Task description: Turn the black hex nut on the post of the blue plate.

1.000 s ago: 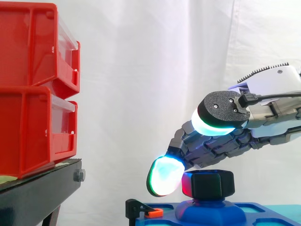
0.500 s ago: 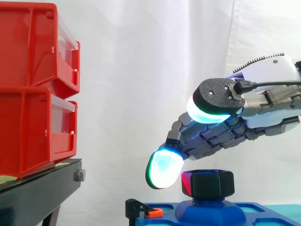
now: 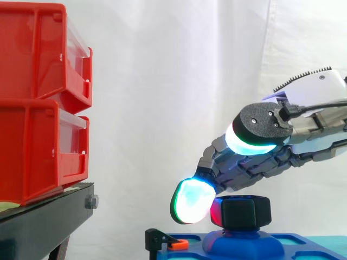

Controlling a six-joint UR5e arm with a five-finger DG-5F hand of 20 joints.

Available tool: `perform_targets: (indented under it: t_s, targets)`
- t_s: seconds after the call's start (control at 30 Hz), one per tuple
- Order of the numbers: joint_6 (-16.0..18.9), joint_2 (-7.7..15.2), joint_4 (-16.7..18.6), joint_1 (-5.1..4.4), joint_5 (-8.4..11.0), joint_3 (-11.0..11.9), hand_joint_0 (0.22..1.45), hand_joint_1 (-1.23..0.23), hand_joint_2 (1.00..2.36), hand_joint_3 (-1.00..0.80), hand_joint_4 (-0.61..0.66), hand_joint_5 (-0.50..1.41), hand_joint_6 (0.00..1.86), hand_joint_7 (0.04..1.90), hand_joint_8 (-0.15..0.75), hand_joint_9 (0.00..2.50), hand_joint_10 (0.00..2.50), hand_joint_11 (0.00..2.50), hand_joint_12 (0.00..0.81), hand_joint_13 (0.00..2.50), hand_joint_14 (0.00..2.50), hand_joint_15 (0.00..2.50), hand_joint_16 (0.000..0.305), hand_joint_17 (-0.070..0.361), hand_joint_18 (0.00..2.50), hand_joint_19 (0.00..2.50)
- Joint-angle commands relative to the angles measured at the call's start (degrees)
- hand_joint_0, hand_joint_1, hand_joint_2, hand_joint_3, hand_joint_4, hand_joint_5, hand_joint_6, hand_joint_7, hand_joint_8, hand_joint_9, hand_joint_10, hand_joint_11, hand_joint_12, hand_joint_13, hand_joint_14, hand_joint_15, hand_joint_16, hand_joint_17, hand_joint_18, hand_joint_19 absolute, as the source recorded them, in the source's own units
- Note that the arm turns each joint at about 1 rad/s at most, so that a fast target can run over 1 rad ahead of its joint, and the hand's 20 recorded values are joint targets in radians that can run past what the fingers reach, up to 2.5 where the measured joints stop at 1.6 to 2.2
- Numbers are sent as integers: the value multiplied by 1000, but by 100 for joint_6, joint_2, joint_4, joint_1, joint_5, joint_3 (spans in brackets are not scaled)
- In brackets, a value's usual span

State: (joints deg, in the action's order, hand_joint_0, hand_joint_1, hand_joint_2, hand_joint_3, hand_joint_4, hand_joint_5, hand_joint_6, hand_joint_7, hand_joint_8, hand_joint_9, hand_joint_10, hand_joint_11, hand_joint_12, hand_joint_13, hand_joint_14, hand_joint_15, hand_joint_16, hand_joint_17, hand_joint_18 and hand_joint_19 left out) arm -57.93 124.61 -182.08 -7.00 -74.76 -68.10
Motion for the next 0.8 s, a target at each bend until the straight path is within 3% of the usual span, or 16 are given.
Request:
perform_targets:
  t_s: [0.0,0.17,0.4,0.77]
  targets:
    - [-139,-16,-276,32,-3,-1,471,-204,1000,-500,147,-231,502,751,223,70,0,0,376,0,1,0,61,136,0,83]
    - [-219,-60,-452,76,-3,25,471,-203,1000,-500,146,-231,502,749,223,69,0,0,375,0,0,0,61,137,0,90]
    - [-333,-209,-654,208,-3,34,471,-203,1000,-500,147,-231,502,752,223,70,0,0,375,0,1,0,61,137,0,88]
    - [-456,-420,-821,419,-179,113,470,-202,1000,-500,150,-230,502,751,224,70,0,0,376,0,1,0,61,137,0,93]
